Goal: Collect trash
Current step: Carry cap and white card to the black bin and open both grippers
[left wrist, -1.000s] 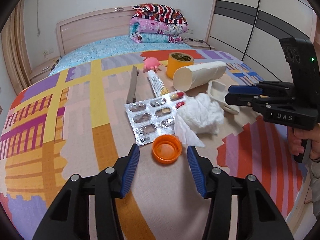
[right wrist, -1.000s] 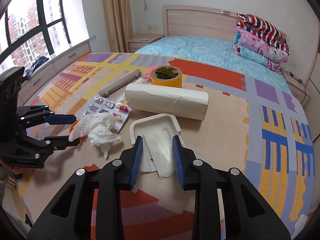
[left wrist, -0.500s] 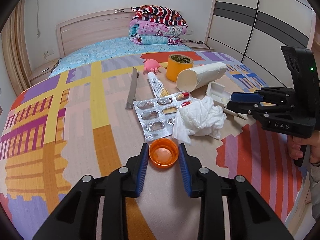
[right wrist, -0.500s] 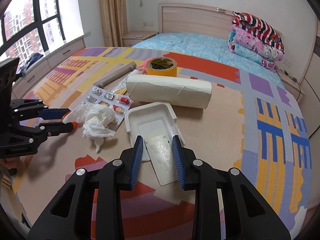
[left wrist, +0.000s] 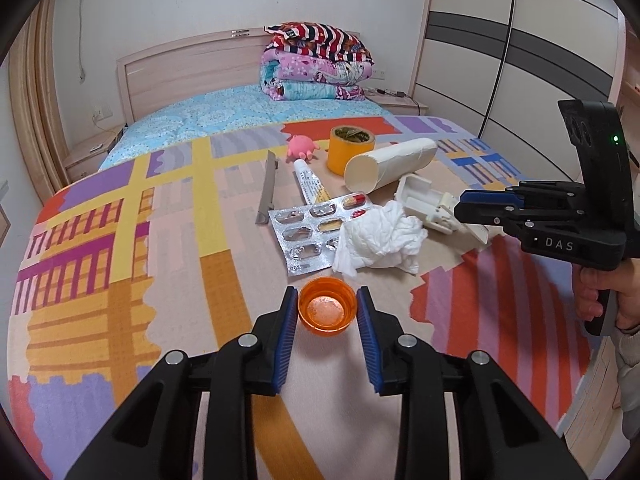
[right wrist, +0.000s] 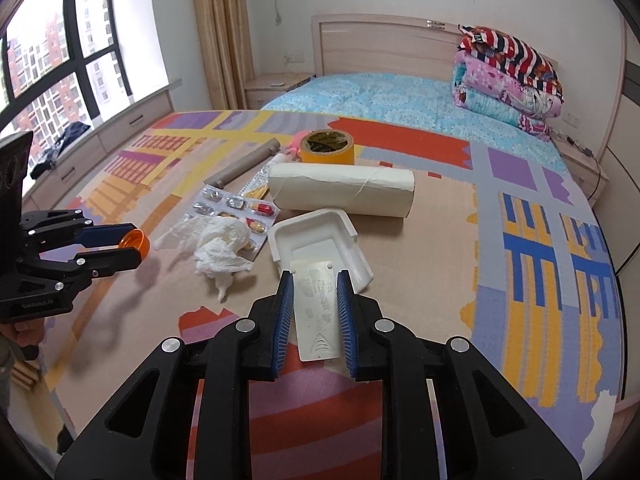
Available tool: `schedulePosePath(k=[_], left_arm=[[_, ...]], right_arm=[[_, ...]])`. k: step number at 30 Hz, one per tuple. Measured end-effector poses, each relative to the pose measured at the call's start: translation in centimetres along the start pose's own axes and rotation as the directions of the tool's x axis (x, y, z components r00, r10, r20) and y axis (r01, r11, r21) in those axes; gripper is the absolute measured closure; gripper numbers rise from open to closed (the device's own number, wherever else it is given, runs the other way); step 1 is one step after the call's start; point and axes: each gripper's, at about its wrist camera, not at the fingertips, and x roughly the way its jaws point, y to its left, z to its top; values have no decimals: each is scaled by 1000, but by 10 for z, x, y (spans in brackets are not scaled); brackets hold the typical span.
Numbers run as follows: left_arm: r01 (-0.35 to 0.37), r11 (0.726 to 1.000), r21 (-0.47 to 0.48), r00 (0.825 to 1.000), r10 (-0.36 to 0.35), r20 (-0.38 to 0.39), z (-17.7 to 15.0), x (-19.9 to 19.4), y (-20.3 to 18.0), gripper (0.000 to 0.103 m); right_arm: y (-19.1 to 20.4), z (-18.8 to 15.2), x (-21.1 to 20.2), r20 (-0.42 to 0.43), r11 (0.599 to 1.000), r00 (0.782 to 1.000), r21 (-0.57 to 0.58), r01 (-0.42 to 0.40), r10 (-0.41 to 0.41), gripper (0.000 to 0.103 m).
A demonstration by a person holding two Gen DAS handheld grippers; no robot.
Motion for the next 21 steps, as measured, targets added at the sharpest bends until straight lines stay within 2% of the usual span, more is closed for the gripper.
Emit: schedulePosePath(k=[8,21], left_arm=[[11,1000,15,999,-11,40,-9,-36,-18,74],[50,998,32,995,-52,89,-47,-96,-53,74]], right_arm=[[20,-9,-40,41,999,999,-30,27,-26,80],[75,-51,-100,71,999,997,-48,-20,23,80]])
